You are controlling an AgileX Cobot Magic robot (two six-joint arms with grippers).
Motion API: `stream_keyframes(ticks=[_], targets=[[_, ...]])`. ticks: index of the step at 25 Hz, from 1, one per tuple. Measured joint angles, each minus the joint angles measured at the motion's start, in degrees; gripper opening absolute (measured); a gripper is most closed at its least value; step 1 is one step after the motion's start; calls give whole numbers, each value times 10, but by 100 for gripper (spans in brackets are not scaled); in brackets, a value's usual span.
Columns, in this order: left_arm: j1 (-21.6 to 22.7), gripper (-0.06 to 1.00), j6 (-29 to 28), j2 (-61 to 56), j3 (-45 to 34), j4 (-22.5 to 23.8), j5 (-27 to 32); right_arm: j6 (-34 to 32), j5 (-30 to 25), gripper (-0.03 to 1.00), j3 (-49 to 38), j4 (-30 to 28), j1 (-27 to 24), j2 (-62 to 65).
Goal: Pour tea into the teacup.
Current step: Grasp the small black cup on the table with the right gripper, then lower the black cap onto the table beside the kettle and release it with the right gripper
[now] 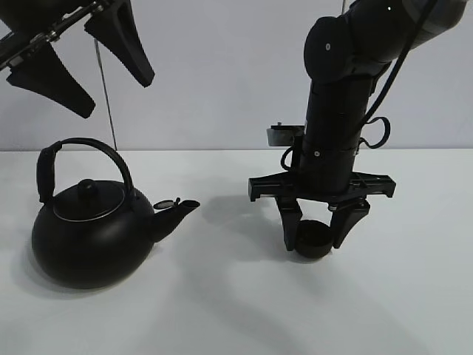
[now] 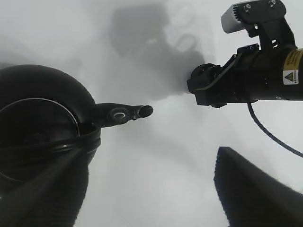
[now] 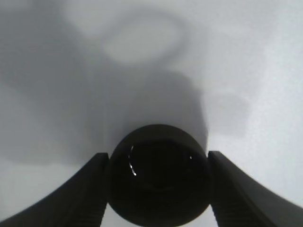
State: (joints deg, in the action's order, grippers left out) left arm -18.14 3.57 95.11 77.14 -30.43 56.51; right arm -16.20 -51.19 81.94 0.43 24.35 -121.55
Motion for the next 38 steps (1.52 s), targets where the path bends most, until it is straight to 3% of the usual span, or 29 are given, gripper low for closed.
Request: stream_keyframes(ticks=[8,15,24,38], targets=[[0,54,0,0,0,0,0,1,-33,40,35,2,0,0],[0,54,0,0,0,0,0,72,-96,40,117,40,9,0],[0,54,0,0,0,0,0,129,-81,40,128,48,86,0],[0,54,0,0,0,0,-2,133,-63,40,128,36,91,-36]])
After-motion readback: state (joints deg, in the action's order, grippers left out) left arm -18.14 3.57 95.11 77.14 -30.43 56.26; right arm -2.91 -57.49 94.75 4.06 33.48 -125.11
